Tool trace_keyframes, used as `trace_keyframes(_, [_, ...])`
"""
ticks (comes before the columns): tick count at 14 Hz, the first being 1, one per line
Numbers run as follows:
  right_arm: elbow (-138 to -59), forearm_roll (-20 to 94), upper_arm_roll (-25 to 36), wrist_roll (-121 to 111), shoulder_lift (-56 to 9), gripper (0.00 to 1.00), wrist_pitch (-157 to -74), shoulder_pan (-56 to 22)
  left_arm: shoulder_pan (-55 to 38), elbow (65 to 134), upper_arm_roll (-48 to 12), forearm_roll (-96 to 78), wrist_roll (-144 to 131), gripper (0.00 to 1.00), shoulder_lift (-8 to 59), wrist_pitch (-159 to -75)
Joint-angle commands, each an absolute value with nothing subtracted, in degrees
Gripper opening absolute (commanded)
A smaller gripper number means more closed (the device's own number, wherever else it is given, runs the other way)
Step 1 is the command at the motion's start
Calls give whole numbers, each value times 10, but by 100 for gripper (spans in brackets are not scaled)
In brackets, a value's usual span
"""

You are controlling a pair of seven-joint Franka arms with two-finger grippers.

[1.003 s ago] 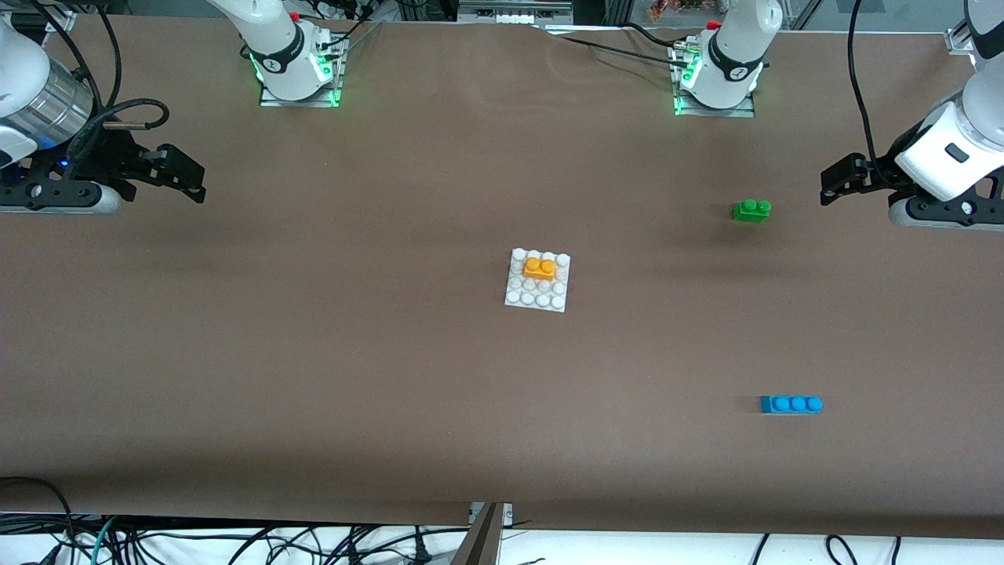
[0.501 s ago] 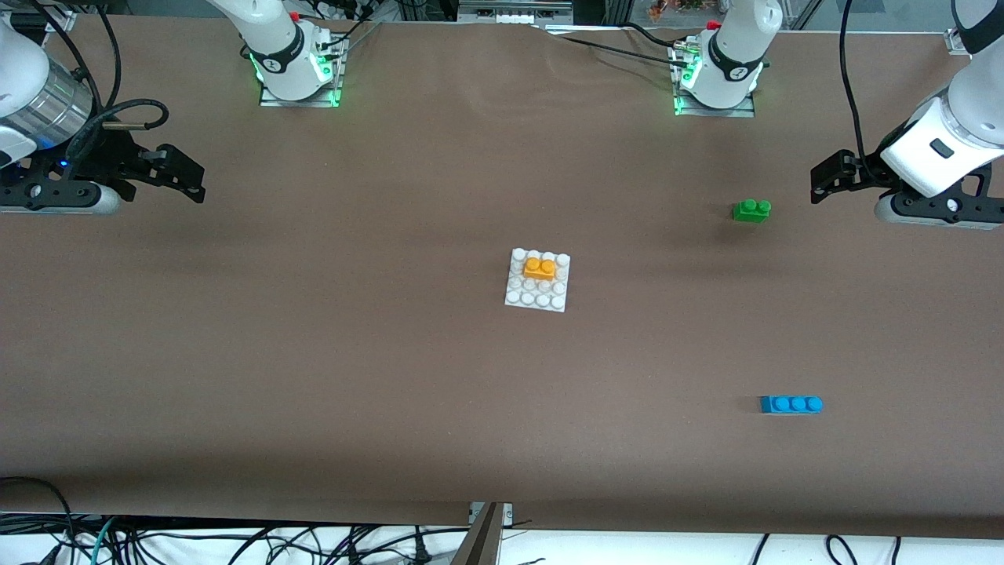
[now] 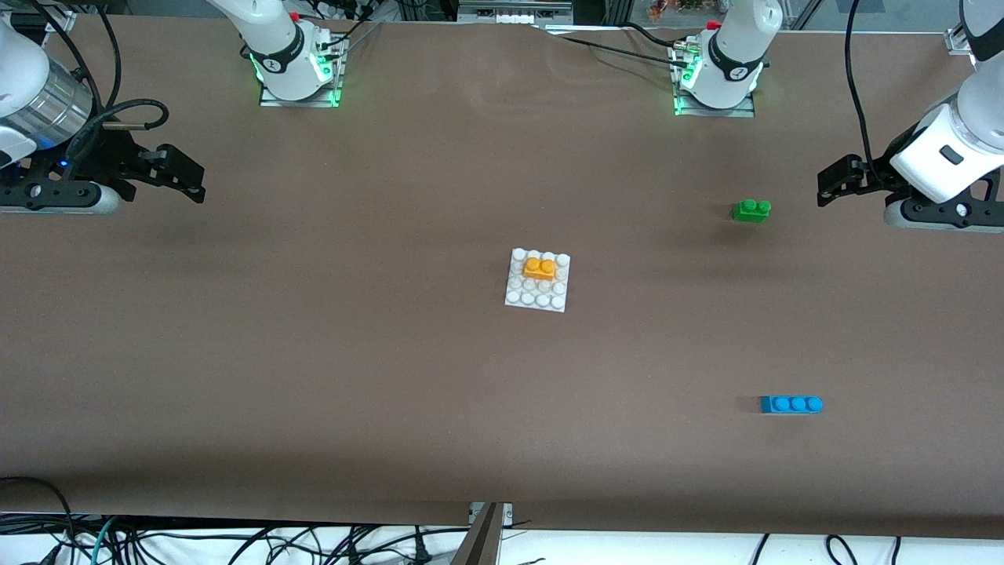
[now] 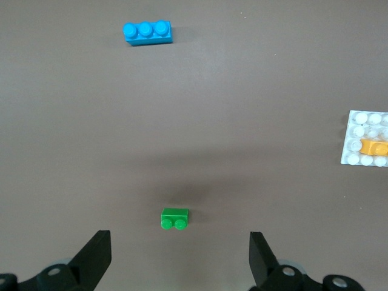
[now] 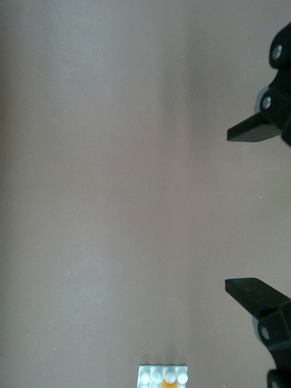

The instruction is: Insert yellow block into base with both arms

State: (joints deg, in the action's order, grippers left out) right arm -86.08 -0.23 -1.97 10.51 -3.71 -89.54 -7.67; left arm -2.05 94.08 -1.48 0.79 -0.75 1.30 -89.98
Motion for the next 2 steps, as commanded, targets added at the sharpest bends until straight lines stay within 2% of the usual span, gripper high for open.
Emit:
trace_keyframes(1, [-853, -8, -21, 102, -36, 99, -894, -77, -25, 915, -10, -2, -1, 100, 23, -889])
trace_keyframes(2, [-853, -8, -22, 101, -36, 99, -894, -77, -25, 914, -10, -2, -1, 100, 26, -889])
